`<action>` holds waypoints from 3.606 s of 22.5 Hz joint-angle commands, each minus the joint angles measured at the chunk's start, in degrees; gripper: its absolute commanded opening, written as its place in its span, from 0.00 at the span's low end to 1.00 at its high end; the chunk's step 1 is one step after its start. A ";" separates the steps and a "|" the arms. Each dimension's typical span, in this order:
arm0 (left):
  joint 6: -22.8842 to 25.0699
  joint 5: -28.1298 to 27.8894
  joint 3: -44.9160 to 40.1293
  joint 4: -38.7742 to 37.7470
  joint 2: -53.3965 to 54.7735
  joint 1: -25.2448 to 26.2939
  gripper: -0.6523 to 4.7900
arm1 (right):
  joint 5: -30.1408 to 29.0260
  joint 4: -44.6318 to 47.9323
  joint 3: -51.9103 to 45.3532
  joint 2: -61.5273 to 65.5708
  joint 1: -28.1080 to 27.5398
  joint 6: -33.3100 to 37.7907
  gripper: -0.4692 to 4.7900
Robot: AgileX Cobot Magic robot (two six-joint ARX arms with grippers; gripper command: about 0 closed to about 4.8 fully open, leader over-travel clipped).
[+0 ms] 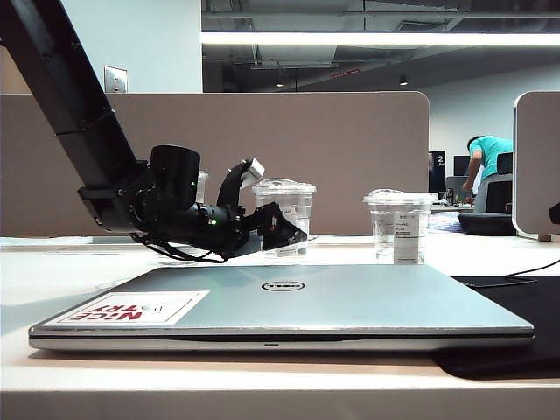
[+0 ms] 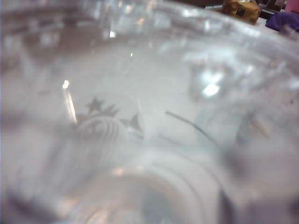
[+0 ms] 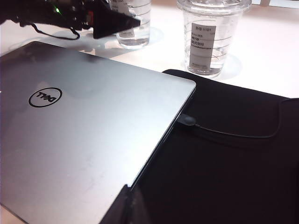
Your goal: Pick up the coffee cup on the middle and place it on the left side of the laptop.
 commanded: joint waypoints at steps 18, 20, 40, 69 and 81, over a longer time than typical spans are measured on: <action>1.62 1.95 0.20 2.64 -0.37 -0.26 0.84 | 0.02 1.01 -0.22 -0.11 0.07 0.09 0.08; 1.57 3.23 0.20 2.62 -0.44 -0.26 0.84 | 0.02 0.98 -0.22 -0.11 0.07 0.11 0.08; 1.62 7.52 0.13 0.31 -4.72 0.81 0.84 | 0.00 0.98 -0.22 -0.17 0.07 0.09 0.08; -7.72 11.58 -8.57 19.76 -5.68 3.78 0.75 | 0.02 0.98 -0.22 -0.81 -0.07 0.09 0.08; -20.57 15.93 -24.02 43.28 -7.91 11.65 0.75 | 0.02 0.98 -0.22 -0.79 -0.09 0.09 0.08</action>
